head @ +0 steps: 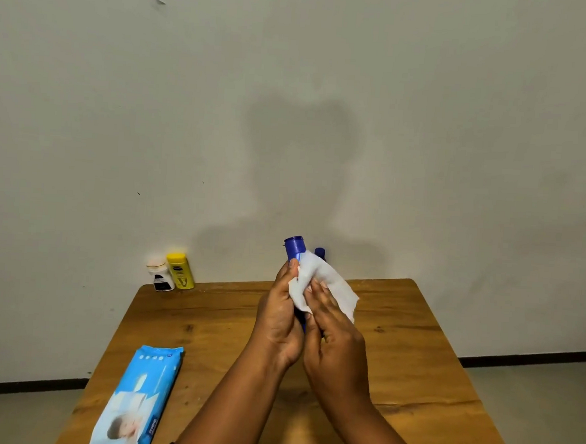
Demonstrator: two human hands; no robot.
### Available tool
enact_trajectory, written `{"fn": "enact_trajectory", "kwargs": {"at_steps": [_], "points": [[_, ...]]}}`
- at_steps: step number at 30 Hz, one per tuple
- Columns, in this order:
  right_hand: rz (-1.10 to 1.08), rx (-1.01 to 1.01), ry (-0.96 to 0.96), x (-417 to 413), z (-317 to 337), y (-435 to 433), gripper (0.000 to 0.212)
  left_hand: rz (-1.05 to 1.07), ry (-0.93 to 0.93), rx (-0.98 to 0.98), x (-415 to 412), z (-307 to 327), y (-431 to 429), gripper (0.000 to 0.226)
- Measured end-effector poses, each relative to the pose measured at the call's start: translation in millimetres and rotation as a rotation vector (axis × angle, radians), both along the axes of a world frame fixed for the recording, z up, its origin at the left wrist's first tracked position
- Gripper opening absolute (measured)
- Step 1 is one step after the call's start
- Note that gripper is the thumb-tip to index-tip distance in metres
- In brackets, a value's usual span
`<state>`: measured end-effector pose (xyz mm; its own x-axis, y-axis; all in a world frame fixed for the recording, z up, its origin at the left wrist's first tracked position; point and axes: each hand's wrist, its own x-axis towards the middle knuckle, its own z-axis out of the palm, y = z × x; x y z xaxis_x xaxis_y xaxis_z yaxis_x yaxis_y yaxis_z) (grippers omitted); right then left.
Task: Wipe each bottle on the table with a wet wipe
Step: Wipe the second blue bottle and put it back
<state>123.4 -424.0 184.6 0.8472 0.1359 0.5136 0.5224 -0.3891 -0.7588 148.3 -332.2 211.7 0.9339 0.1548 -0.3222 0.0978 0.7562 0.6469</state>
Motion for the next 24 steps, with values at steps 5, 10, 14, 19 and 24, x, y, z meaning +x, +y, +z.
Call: {"fn": "enact_trajectory", "kwargs": {"at_steps": [5,10,14,19,24], "points": [[-0.038,0.127,0.028,25.1,15.6,-4.2,0.036,-0.012,-0.121,0.178,-3.8,5.9,-11.4,0.039],[0.022,0.158,-0.073,28.0,27.7,-1.7,0.035,-0.041,-0.179,0.268,-6.5,13.7,-9.8,0.039],[-0.056,0.275,-0.001,41.8,35.2,-2.0,0.032,-0.104,-0.149,0.287,-12.0,14.8,-14.2,0.036],[-0.007,0.163,-0.112,22.8,32.2,7.4,0.031,-0.092,-0.137,0.334,-14.5,16.6,-3.0,0.032],[0.000,0.180,-0.085,23.5,35.8,16.3,0.032,-0.063,-0.105,0.365,-19.4,17.7,1.8,0.031]]}}
